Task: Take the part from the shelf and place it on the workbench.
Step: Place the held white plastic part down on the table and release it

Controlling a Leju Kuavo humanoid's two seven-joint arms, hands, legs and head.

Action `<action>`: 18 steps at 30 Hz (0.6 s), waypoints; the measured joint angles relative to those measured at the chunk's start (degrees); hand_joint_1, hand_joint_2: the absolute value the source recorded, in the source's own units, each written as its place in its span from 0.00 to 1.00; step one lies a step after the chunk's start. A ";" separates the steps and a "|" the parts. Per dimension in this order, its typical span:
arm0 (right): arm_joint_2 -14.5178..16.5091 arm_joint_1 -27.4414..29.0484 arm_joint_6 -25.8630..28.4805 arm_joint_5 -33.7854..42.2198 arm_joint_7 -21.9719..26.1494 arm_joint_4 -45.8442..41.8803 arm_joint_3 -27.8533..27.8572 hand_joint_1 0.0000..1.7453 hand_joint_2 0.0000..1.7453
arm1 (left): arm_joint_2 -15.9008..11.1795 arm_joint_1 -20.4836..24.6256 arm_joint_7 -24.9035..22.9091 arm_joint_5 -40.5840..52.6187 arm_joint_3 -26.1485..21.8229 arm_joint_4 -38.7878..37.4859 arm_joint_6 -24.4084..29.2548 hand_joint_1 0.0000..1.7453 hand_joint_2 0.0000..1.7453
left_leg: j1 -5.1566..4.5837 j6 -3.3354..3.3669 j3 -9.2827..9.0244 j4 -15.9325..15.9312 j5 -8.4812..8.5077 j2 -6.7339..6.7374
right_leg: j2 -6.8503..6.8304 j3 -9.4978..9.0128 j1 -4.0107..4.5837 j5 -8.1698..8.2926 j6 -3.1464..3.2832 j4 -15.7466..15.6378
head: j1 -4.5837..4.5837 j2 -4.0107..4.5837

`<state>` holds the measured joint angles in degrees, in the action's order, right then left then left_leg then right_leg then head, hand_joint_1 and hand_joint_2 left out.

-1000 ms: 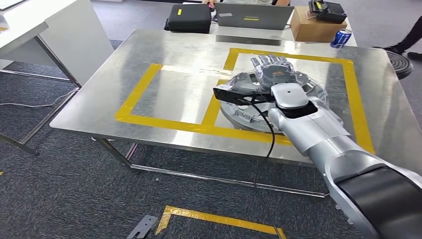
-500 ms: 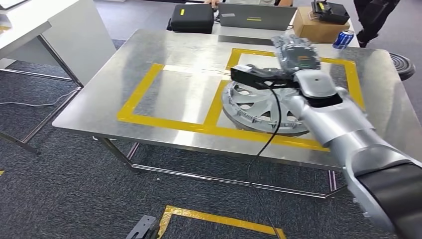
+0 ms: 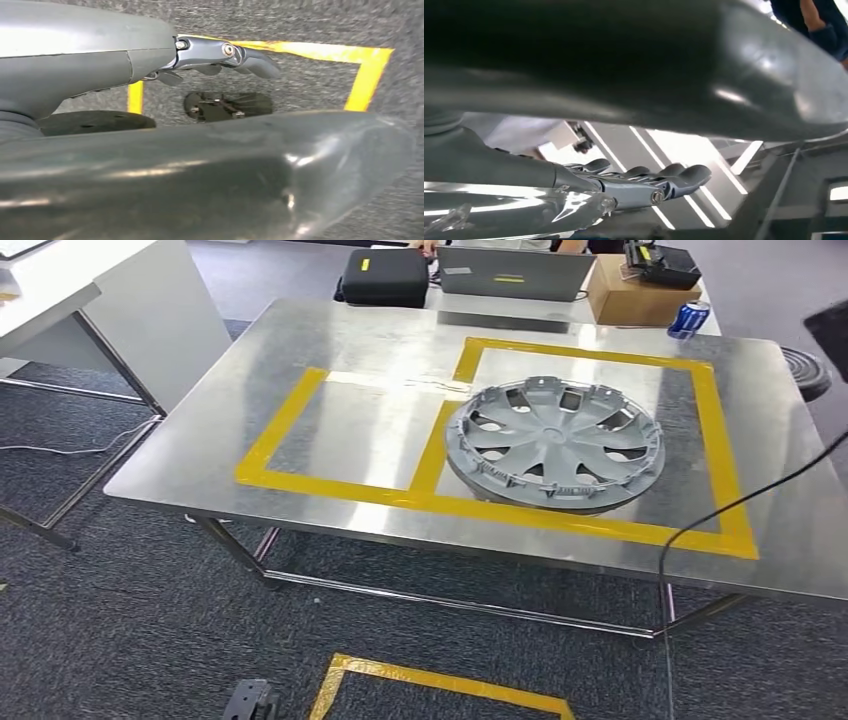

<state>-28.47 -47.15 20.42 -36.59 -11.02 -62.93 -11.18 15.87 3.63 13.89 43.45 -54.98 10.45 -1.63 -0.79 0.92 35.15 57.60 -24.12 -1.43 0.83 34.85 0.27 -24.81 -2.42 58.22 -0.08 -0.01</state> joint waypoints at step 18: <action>33.69 44.01 -14.49 28.22 35.53 -38.82 89.41 0.00 0.00 | 0.42 -0.67 -0.91 -2.05 -5.38 0.00 5.26 0.00 0.00 | 0.42 -0.56 -0.89 -0.22 -1.06 -0.19 | -0.05 -1.26 0.41 -1.03 0.40 -0.25 | -0.13 0.00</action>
<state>5.23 -3.14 5.92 -8.37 24.51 -101.74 78.23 16.28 2.96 12.98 41.39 -60.36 10.45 3.63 -0.37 0.36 34.26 57.38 -25.18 -1.61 0.78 33.59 0.68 -25.84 -2.03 57.97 -0.21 -0.01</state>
